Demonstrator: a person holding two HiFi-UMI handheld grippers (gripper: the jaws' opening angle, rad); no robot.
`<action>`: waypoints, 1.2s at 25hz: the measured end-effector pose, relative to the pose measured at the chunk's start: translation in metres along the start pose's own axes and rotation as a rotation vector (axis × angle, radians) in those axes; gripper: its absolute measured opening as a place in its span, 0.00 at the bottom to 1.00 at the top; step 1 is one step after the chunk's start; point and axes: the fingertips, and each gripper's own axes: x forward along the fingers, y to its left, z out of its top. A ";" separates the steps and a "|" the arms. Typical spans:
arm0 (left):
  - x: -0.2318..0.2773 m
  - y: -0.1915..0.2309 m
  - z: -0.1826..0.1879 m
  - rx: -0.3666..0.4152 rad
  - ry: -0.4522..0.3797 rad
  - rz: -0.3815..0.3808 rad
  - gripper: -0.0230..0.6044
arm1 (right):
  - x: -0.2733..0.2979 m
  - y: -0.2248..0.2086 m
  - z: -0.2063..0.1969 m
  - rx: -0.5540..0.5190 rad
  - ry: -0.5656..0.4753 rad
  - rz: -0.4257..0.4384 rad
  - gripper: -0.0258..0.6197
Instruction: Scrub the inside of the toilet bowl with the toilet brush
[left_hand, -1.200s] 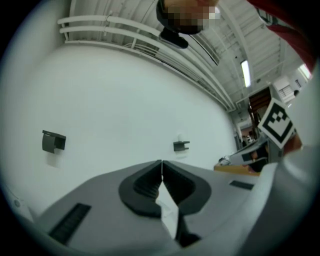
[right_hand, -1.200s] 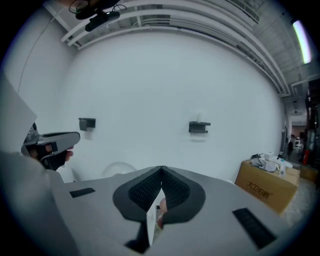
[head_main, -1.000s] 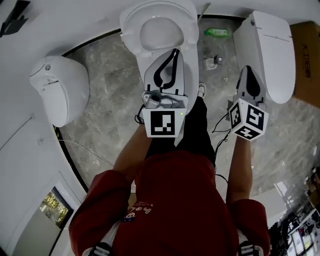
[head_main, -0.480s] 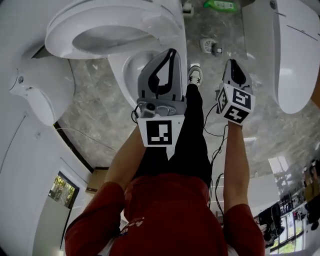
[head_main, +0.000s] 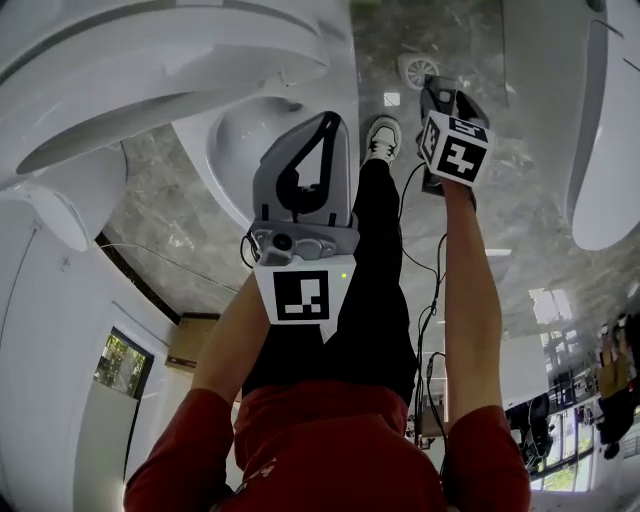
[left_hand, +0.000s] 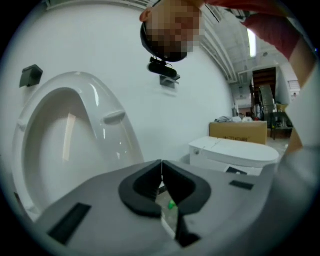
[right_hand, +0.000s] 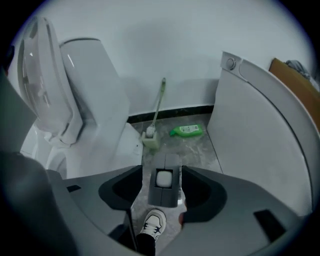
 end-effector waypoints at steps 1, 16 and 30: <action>0.000 -0.001 -0.004 -0.003 0.010 0.005 0.03 | 0.009 -0.001 -0.003 -0.008 0.021 0.000 0.42; 0.007 -0.018 -0.016 -0.030 0.066 0.007 0.03 | 0.057 -0.012 -0.046 0.114 0.331 -0.005 0.37; -0.042 -0.004 0.028 -0.051 0.021 0.064 0.03 | -0.039 0.012 -0.067 0.018 0.154 0.019 0.33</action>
